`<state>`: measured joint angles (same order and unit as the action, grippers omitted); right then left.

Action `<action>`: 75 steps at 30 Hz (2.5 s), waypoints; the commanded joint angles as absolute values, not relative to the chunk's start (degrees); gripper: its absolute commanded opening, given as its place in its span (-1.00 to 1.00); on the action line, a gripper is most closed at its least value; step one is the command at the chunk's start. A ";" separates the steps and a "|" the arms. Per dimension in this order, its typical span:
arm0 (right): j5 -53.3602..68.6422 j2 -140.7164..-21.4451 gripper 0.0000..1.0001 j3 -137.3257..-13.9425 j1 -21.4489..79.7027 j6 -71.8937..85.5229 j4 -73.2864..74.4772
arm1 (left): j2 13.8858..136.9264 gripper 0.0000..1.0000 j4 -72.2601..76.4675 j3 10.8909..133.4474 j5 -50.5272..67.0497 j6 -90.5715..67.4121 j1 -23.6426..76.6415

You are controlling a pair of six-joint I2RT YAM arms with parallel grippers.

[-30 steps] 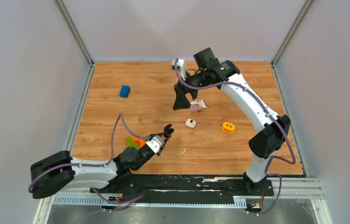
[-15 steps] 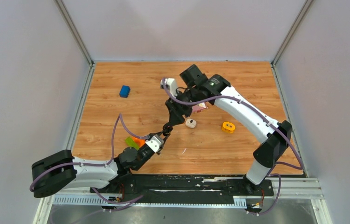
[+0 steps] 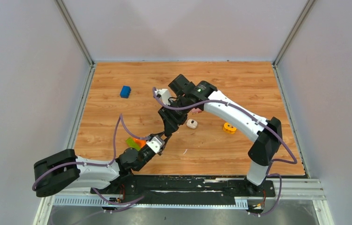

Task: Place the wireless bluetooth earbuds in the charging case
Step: Adjust the earbud with the charging case.

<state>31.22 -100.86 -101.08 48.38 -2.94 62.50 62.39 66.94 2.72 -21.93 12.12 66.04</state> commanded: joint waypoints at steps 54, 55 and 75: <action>26.27 -98.76 -0.82 -101.20 51.36 -46.69 70.91 | 56.25 -1.00 77.03 -1.67 -4.57 6.98 65.26; 26.34 -98.25 -0.82 -100.53 51.45 -47.93 70.66 | 56.24 -1.00 77.19 -1.67 -4.01 6.73 65.25; 25.61 -89.56 -0.62 -90.23 53.61 -59.19 63.46 | 60.38 -1.00 82.15 -1.75 -0.35 4.23 64.41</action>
<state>27.55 -92.55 -92.23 53.56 -54.24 67.85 60.80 72.36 0.62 -3.51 5.63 64.25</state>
